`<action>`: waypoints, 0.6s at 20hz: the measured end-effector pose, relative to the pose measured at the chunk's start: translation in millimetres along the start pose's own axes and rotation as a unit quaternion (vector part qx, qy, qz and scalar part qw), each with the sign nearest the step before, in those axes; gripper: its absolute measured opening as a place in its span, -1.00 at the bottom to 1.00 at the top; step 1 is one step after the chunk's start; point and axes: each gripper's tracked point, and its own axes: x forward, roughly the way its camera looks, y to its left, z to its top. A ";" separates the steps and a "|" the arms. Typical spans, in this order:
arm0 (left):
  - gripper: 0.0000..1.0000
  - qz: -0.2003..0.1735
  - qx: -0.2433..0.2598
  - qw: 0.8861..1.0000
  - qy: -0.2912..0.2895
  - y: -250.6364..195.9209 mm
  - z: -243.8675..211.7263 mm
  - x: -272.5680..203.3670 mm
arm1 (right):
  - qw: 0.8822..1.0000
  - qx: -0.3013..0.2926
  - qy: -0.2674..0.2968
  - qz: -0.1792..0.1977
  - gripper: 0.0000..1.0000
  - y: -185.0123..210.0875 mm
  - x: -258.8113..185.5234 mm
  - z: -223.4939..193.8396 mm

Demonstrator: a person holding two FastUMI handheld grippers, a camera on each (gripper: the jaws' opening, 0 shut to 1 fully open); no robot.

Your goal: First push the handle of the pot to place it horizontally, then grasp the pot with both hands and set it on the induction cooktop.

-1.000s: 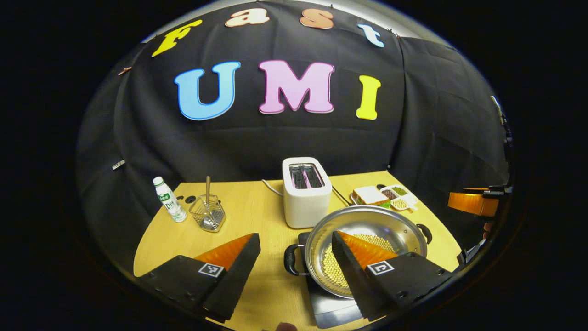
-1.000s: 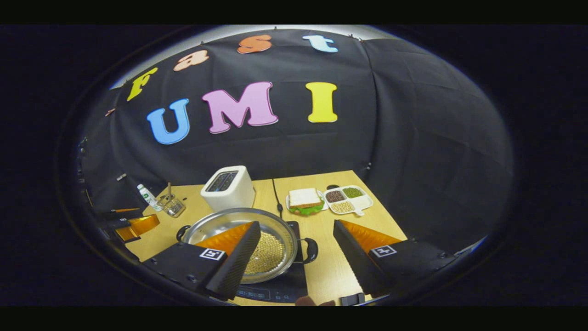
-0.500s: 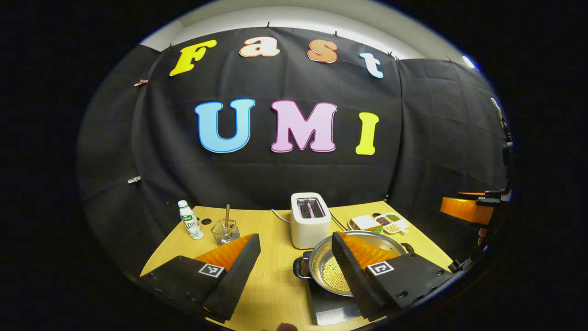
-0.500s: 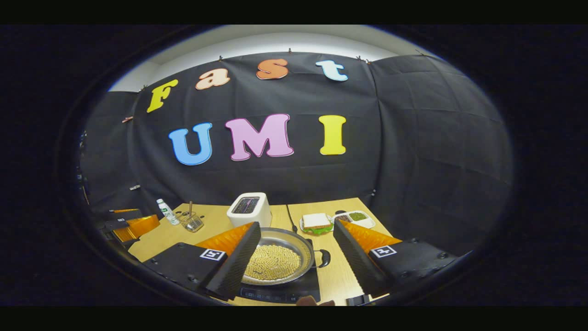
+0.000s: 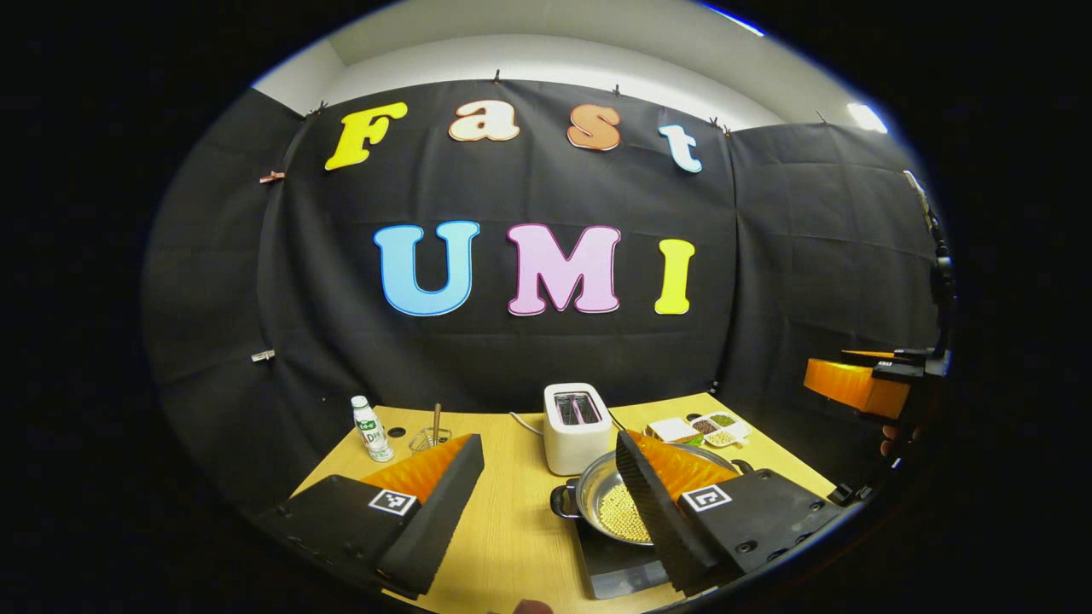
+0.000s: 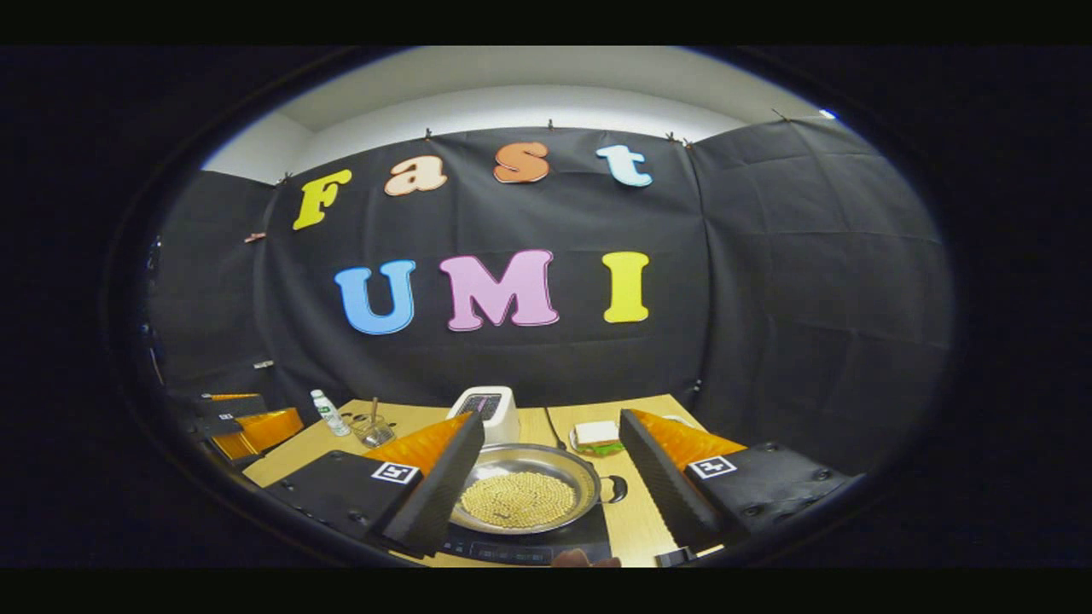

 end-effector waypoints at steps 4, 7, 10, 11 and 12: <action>0.90 0.008 0.016 1.000 -0.016 2.0 6.6 -11.7 | 1.000 -0.006 -0.015 -0.005 0.97 4.3 -9.4 3.0; 0.94 0.006 0.013 1.000 -0.020 -2.7 7.1 -17.3 | 1.000 -0.010 -0.008 -0.006 0.97 5.2 -12.7 1.0; 0.94 0.000 0.011 1.000 -0.015 -4.1 3.3 -19.4 | 1.000 -0.010 -0.010 -0.011 0.97 3.5 -12.3 1.6; 0.94 0.000 0.011 1.000 -0.014 -3.9 2.9 -18.0 | 1.000 -0.013 -0.007 -0.013 0.97 1.7 -11.6 -1.2; 0.94 -0.001 0.009 1.000 -0.013 -4.0 1.8 -16.0 | 1.000 -0.015 -0.003 -0.014 0.97 1.5 -10.7 -3.4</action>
